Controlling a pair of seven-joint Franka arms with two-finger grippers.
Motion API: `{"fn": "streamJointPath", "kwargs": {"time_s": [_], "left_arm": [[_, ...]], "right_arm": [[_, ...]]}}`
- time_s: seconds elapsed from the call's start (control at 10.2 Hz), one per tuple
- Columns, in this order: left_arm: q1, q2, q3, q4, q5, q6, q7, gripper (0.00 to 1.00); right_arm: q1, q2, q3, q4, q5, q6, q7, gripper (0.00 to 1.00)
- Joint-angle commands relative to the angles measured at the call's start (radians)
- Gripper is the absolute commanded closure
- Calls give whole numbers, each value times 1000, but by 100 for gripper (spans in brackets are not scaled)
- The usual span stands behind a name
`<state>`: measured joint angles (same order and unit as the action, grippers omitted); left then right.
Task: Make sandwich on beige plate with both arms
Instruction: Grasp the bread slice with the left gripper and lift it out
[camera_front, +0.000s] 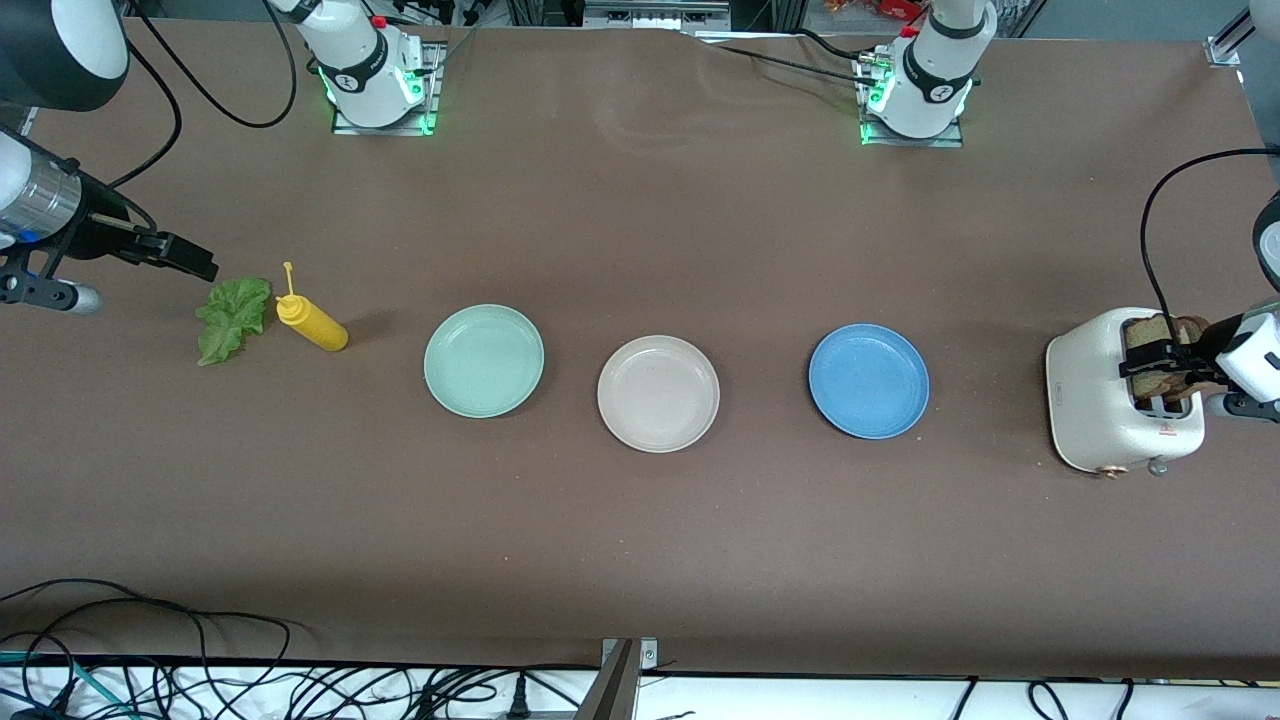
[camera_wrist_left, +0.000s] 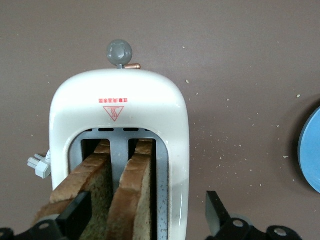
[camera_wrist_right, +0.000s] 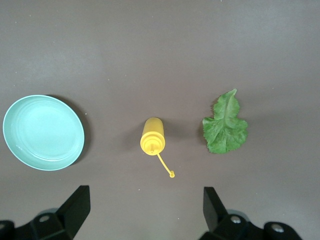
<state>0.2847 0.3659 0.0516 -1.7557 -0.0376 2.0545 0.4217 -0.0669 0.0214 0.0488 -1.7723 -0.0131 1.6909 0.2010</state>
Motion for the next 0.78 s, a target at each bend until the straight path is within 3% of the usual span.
{"fn": "streamJointPath", "kwargs": {"time_s": [0.0,0.1,0.2,0.29,0.39,0.49,0.68], "left_arm": [[16,-54,-9,-68,-30,-4,38,3],[16,-76,-9,-88,-30,-5,40,15],[16,-93,-9,-106,-30,-10,40,35],[16,-100,-9,-111,-28,-10,42,64],[17,-100,-9,-113,-28,-11,52,85],[17,-99,-7,-111,-28,-23,86,100],[22,-96,-7,-111,-27,-27,155,100]], "right_arm": [[-1,2,-3,5,15,4,3,0],[-1,2,-3,5,15,4,3,0],[-1,2,-3,5,15,4,3,0],[-1,2,-3,5,15,4,3,0],[-1,2,-3,5,15,4,3,0],[-1,2,-3,5,15,4,3,0],[-1,2,-3,5,15,4,3,0]]}}
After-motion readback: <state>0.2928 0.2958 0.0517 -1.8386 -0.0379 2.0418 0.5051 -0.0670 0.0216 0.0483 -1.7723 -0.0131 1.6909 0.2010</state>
